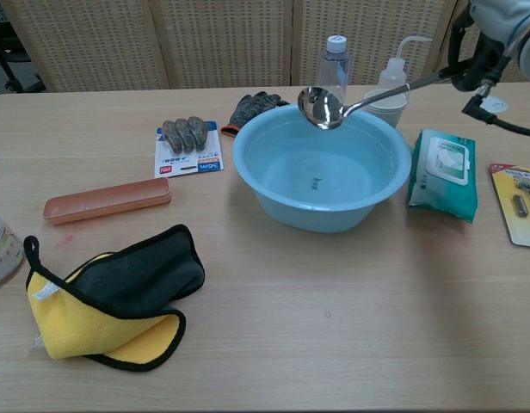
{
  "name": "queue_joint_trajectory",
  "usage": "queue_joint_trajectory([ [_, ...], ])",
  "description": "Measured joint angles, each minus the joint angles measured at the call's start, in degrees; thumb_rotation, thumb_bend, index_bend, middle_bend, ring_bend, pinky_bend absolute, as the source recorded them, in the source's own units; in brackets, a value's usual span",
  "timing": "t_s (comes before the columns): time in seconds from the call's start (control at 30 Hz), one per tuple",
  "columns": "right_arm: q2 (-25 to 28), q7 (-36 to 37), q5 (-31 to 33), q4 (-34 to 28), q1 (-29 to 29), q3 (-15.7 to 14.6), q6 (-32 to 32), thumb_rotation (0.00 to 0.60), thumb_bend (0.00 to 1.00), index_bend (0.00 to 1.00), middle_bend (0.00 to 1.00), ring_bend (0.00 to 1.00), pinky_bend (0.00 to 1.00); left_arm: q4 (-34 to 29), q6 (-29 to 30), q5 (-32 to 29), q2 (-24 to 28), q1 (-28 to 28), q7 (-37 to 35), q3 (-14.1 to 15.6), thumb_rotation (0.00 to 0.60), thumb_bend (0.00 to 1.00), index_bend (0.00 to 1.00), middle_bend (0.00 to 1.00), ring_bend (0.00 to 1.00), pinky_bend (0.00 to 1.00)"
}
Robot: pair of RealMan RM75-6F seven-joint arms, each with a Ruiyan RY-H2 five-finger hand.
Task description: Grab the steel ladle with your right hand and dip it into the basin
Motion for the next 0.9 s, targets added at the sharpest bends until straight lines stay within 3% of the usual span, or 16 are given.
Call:
queue_joint_trajectory([
  [0.43,-8.28,3.53,-3.62,15.62,2.77,-4.03,-0.91,0.600,1.00,0.89,1.00,0.95,1.00,0.15,0.00,-0.15,0.59,0.34,-2.37,-0.02,0.600,0.00,0.00,0.00,0.00,0.00],
  [0.9,-16.25,5.98,-14.80,34.95,4.29,-9.91,-0.81,0.600,1.00,0.89,1.00,0.95,1.00,0.80,-1.12,-0.63,0.60,-0.19,-2.90,-0.18,0.600,0.00,0.00,0.00,0.00,0.00],
])
